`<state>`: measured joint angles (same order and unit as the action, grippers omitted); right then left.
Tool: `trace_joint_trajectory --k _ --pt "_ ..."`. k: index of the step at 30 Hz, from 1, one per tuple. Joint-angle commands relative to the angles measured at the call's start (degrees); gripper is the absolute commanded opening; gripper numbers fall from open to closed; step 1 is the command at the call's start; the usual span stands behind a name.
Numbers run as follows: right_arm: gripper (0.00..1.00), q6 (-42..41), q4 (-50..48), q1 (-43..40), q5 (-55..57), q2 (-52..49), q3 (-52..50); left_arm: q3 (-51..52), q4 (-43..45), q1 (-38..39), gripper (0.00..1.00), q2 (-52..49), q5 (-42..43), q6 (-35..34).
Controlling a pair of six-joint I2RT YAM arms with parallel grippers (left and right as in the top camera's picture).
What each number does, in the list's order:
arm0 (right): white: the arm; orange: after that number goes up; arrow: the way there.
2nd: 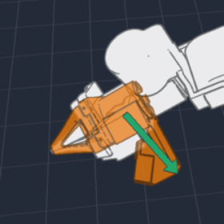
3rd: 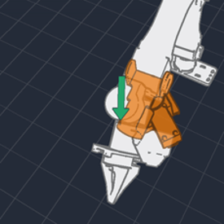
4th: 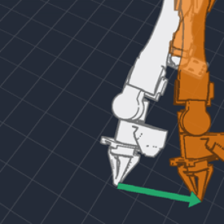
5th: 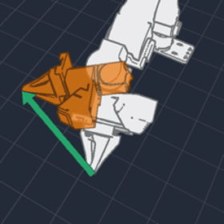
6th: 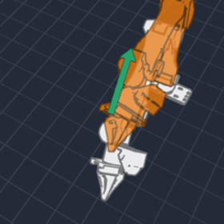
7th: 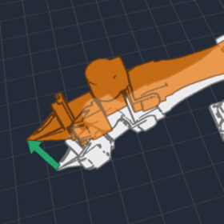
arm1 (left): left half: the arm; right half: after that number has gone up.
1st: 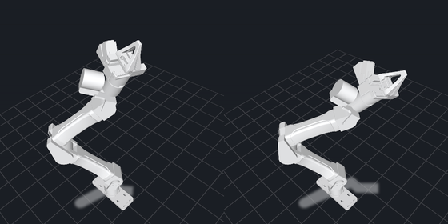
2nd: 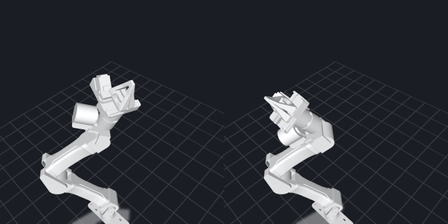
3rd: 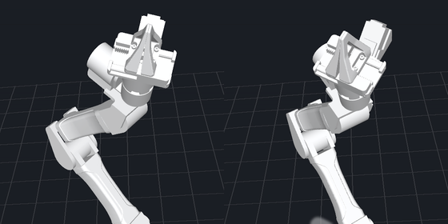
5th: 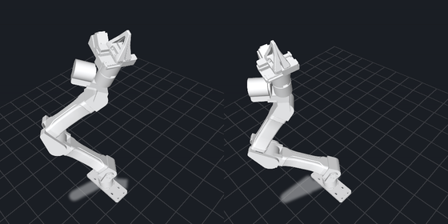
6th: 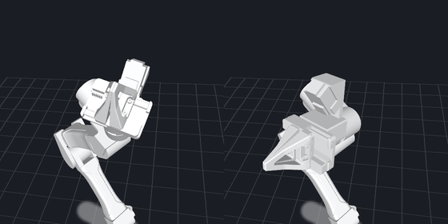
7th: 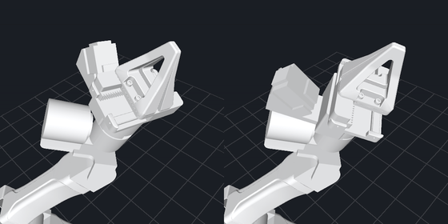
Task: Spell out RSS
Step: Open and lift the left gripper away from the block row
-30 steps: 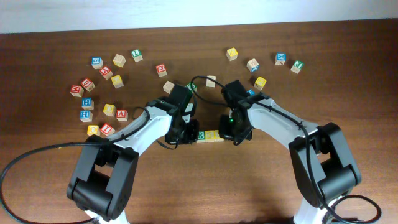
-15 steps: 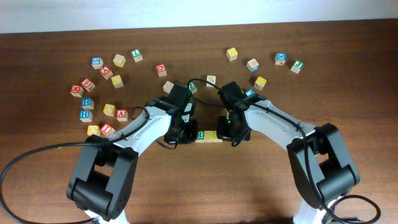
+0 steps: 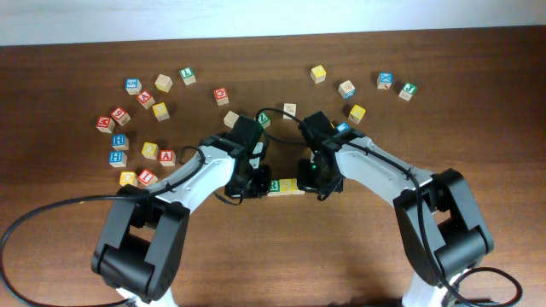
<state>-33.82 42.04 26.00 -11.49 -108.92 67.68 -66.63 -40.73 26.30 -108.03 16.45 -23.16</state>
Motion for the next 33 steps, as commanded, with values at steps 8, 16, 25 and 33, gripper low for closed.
trace_joint_trajectory --k 8,16,25,33 --pt "0.09 0.35 0.39 0.94 0.68 -0.2 -0.2 0.11 -0.48 0.33 0.0 -0.42 -0.2 0.9" --pt "0.09 0.55 0.61 0.94 0.81 -0.2 -0.11 0.09 -1.99 -0.63 0.0 -0.37 -1.25 0.9" --pt "0.1 3.13 8.17 -2.99 1.2 1.31 3.85 -0.2 -4.52 -4.98 0.0 1.68 -4.52 0.94" --pt "0.15 6.03 11.87 -5.95 1.25 11.45 4.94 -0.28 -7.85 -8.52 0.0 13.4 -8.39 0.92"
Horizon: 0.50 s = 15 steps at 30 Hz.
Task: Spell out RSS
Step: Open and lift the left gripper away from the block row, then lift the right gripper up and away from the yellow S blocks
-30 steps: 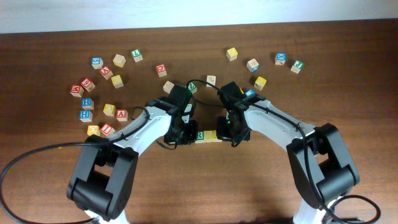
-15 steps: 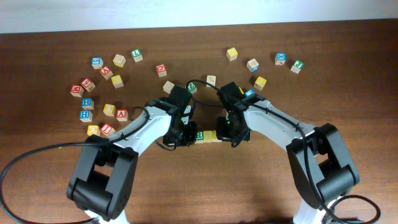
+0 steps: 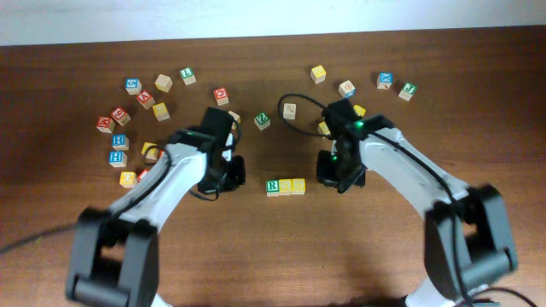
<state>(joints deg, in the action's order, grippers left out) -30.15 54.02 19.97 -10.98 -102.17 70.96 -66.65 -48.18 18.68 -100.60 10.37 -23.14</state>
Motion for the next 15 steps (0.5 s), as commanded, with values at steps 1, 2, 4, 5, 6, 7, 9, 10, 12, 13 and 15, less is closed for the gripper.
trace_joint_trajectory --k 1,2,4,5,6,7,9,10,12,13,15 --pt "0.17 2.29 -0.48 0.09 0.9 5.44 1.66 -0.26 -0.39 -1.14 0.0 7.41 -2.29 0.9" --pt "0.17 2.27 -1.14 0.11 0.9 5.49 1.66 -0.26 -0.39 -1.22 0.0 8.24 -2.29 0.87" --pt "0.18 2.25 -1.81 0.26 0.92 4.52 1.57 -0.24 -0.39 -1.2 0.0 8.46 -2.29 0.31" --pt "0.18 2.03 -2.12 0.44 0.92 3.43 1.44 -0.02 -0.37 -1.2 0.0 8.24 -2.29 -0.7" --pt "0.17 2.01 -2.4 0.61 0.92 2.86 1.29 0.07 -0.37 -1.2 0.0 8.22 -2.29 -0.92" --pt "0.17 1.77 -3.13 0.79 0.92 1.51 0.92 0.13 -0.35 -1.16 0.0 8.02 -2.29 -1.05" --pt "0.17 0.76 -4.24 1.03 1.07 -1.53 0.61 0.15 -0.33 -1.05 0.0 7.26 -2.29 -1.07" --pt "0.14 0.76 -4.61 1.03 0.83 -2.62 0.61 0.15 -0.31 -0.83 0.0 6.86 -2.29 -1.07" --pt "0.09 0.79 -5.29 1.01 -0.07 -4.5 0.61 0.17 -0.09 -0.15 0.0 5.55 -2.25 -1.73" --pt "0.08 0.79 -5.7 1.03 -0.68 -5.11 0.61 0.17 0.15 0.44 0.0 4.48 -2.27 -2.25" --pt "0.08 0.79 -7.19 1.2 -2.64 -5.99 0.61 0.17 1.09 1.81 0.0 2.32 -2.19 -3.02"
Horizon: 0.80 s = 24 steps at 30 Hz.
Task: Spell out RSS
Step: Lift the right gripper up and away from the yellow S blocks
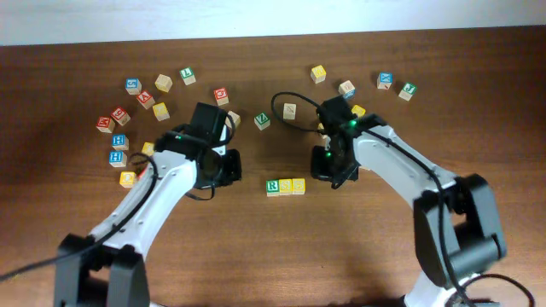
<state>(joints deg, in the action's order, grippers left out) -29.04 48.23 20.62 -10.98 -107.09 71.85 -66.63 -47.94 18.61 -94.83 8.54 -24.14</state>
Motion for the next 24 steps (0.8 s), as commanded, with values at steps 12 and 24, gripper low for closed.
trace_joint_trajectory --k 12,24 --pt "0.09 -0.35 -4.02 2.91 -3.43 -3.93 -0.31 0.15 6.93 4.66 0.0 -11.56 3.82 -3.58" --pt "0.09 -0.35 -5.6 3.15 -5.57 -4.0 -0.28 0.15 7.67 4.66 0.0 -12.22 7.34 -3.65"
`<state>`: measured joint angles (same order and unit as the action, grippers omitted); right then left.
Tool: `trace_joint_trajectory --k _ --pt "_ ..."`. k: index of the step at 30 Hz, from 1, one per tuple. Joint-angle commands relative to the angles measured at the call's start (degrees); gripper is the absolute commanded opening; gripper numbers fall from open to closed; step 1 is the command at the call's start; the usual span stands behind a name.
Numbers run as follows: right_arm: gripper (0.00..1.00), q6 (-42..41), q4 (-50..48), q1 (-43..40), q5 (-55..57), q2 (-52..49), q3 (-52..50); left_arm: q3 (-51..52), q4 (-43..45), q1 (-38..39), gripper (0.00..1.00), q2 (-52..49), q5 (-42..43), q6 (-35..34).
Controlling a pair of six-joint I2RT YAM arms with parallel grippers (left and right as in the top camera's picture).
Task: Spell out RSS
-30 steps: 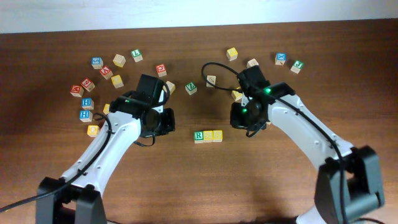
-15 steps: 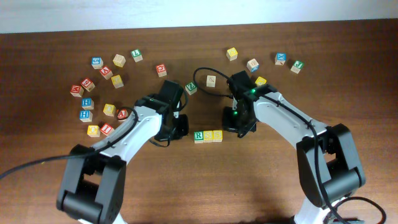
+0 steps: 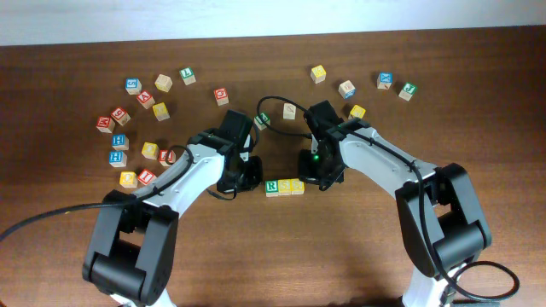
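A row of three blocks lies at the table's middle: a green R block [image 3: 272, 186] on the left, then two yellow blocks [image 3: 292, 185] touching it. My left gripper [image 3: 247, 174] sits just left of the R block. Just right of the row is my right gripper [image 3: 311, 171]. From overhead the fingers of both are hidden under the wrists, so open or shut does not show.
Loose letter blocks lie scattered at the left [image 3: 119, 141] and along the back [image 3: 221, 95]. More sit at the back right [image 3: 386, 81], one yellow block [image 3: 357, 112] close to the right arm. A green block [image 3: 262, 121] rests behind the left wrist.
Both grippers have moved inward toward the row of three blocks. The left one now sits next to the R block, the right one next to the last yellow block. The blocks stayed put.
At first both grippers flanked the row closely, at either end. Then they stood drawn apart, leaving the R and two yellow blocks alone in the middle. They were still apart a moment ago, and now both are back at the row's ends.
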<state>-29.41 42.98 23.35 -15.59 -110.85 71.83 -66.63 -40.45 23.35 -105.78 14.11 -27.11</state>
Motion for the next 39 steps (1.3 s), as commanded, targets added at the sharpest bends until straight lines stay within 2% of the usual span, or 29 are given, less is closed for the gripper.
trace_joint_trajectory --k 1,10,16,20,25,26,27,28,30,31,34,35,39 --pt "0.09 0.02 -0.37 0.42 -0.96 -0.24 -0.26 0.15 0.17 -0.09 0.0 -1.27 1.77 -0.66" --pt "0.09 0.07 0.76 0.13 -0.5 -0.02 -0.24 0.09 -0.44 -0.26 0.0 -1.25 1.22 -0.22" --pt "0.09 0.5 8.07 -1.75 2.95 3.17 2.75 -3.26 -7.52 -2.49 0.0 1.27 -1.49 1.27" --pt "0.08 0.72 13.07 -3.06 3.61 8.61 3.04 -4.79 -11.54 -3.56 0.0 7.56 -4.52 1.27" --pt "0.08 1.77 22.32 -3.04 4.5 20.98 3.02 -4.79 -15.89 -3.76 0.0 17.86 -6.03 1.25" --pt "0.08 1.75 24.3 -2.91 5.46 23.98 3.02 -4.79 -17.0 -3.76 0.02 19.15 -6.78 1.27" --pt "0.09 1.77 25.79 -2.67 6.54 26.4 2.99 -4.79 -17.77 -3.76 0.18 19.93 -7.19 1.27" --pt "0.09 1.75 27.78 -2.1 8.2 29.59 2.97 -4.79 -18.45 -3.76 0.49 20.55 -7.54 1.25" --pt "0.17 1.75 31.91 -0.44 11.06 35.26 2.95 -4.79 -19.76 -3.76 0.94 21.16 -7.54 1.25" --pt "0.24 1.73 33.68 0.48 11.85 37.75 2.95 -4.79 -20.17 -3.76 0.99 21.16 -7.54 1.25" --pt "0.67 1.14 37.97 3.89 12.02 44.76 2.89 -4.76 -20.55 -3.76 0.99 21.16 -7.56 1.25" --pt "0.99 0.07 38.95 5.51 12.11 47.63 2.45 -4.76 -20.55 -3.76 0.99 21.16 -7.56 1.25" --pt "0.98 -5.51 40.13 9.16 15.02 54.49 -0.68 -4.76 -20.5 -3.76 0.99 21.16 -7.56 1.25"
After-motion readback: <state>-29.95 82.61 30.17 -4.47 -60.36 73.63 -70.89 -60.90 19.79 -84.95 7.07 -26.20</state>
